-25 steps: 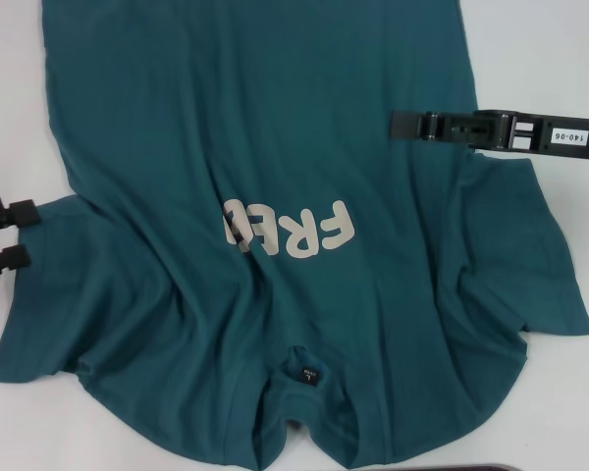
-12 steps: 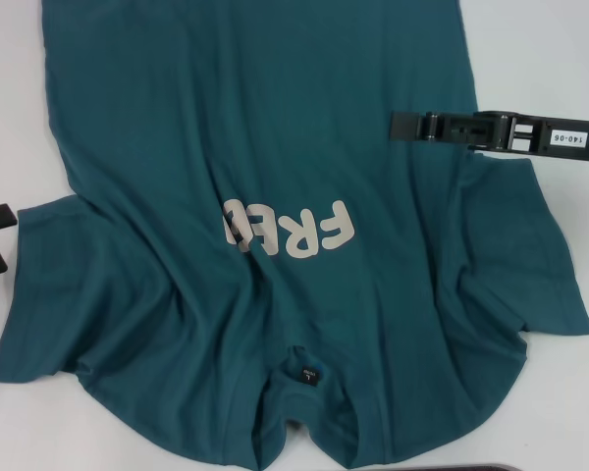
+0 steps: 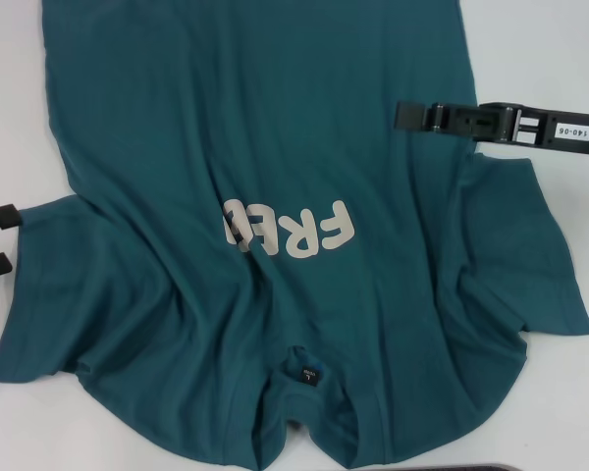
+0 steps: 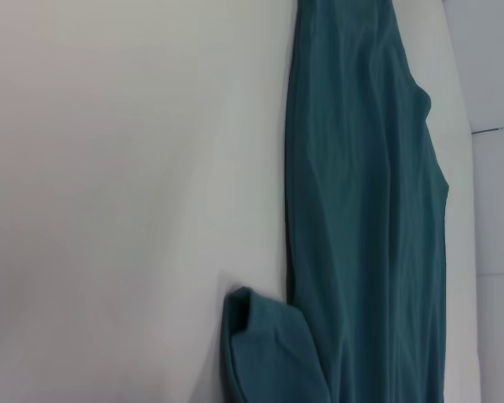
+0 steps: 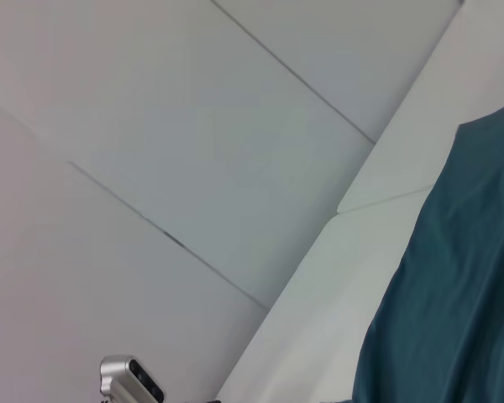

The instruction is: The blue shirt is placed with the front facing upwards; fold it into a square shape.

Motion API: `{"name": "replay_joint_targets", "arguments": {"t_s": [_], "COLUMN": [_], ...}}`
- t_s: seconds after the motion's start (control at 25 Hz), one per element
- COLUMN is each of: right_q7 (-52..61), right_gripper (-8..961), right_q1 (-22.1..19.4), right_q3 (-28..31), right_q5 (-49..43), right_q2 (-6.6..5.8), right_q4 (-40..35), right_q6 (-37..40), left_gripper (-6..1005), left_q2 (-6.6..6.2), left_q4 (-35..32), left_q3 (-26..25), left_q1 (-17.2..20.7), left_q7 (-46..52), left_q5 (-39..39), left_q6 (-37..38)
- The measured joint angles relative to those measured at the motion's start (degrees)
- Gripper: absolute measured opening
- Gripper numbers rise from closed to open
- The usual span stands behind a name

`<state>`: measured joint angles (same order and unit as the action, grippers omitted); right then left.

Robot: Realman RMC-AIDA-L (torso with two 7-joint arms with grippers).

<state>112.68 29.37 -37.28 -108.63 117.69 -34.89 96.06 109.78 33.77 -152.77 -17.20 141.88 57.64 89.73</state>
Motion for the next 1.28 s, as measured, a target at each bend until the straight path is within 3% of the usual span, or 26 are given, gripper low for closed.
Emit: {"name": "replay_joint_targets", "arguments": {"t_s": [1.28], "right_q7": [0.0], "right_gripper": [899], "right_q1": [0.0], "right_q3": [0.4], "right_q5": [0.0], "right_q2": [-0.12], "right_q4": [0.0], "right_q6": [0.3], "left_gripper": [840], "left_q2": [0.95], "left_q4": [0.0], "left_q3": [1.3], "left_q1": [-1.8], "left_q7": [-2.4], "left_q5": [-3.1], "left_q6": [-2.2]}}
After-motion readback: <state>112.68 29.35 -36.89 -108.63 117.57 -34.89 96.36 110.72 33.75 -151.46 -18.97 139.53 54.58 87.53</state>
